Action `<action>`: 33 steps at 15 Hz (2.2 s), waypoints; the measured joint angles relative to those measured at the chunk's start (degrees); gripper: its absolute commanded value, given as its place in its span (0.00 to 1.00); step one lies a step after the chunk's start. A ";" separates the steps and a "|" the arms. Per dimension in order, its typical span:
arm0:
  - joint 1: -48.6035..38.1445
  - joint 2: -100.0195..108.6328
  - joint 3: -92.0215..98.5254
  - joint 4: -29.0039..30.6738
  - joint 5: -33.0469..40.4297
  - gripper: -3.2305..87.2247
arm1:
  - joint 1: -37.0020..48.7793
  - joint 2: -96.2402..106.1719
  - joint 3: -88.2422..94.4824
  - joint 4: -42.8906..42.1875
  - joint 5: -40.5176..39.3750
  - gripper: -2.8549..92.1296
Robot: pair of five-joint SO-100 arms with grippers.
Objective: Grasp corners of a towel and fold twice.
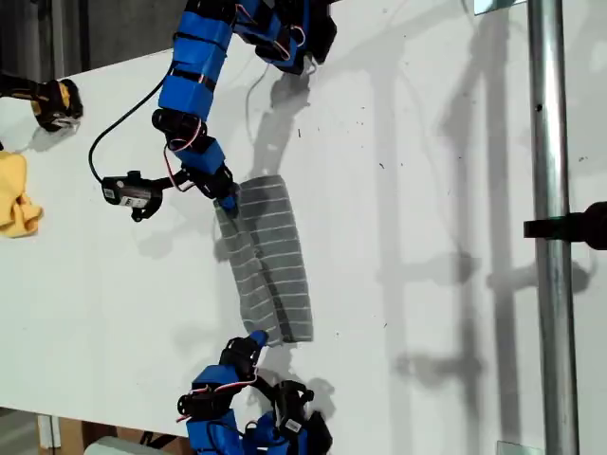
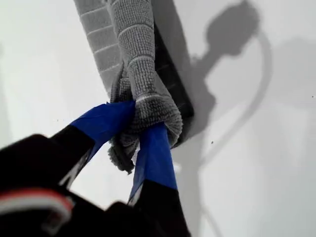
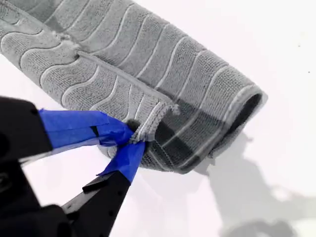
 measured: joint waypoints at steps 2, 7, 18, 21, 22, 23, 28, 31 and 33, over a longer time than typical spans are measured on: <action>0.00 0.09 2.02 -1.41 -0.18 0.02 | -0.18 0.00 3.87 -0.44 0.09 0.03; 8.26 0.00 10.72 -8.26 -9.84 0.02 | -6.94 -1.41 13.62 -0.70 4.75 0.03; 12.66 -19.25 9.76 -16.17 -18.46 0.20 | -9.49 -24.61 4.22 3.60 13.45 0.24; 17.67 -6.42 5.45 -8.88 -18.19 0.25 | -9.32 -21.01 1.32 17.14 14.06 0.36; 19.07 1.14 5.80 -7.12 -18.54 0.24 | -9.67 -16.87 0.53 20.48 14.68 0.36; 20.04 9.49 7.12 -5.27 -19.60 0.24 | -10.11 -11.34 -0.53 23.20 15.29 0.36; 20.21 47.99 29.53 -0.26 -26.89 0.19 | -7.82 10.72 6.24 32.17 22.32 0.36; 20.65 66.36 41.66 -0.26 -27.77 0.17 | -1.93 26.81 22.68 32.26 30.50 0.32; 20.57 71.72 44.56 -1.41 -25.58 0.16 | -1.05 36.39 29.18 31.20 36.21 0.35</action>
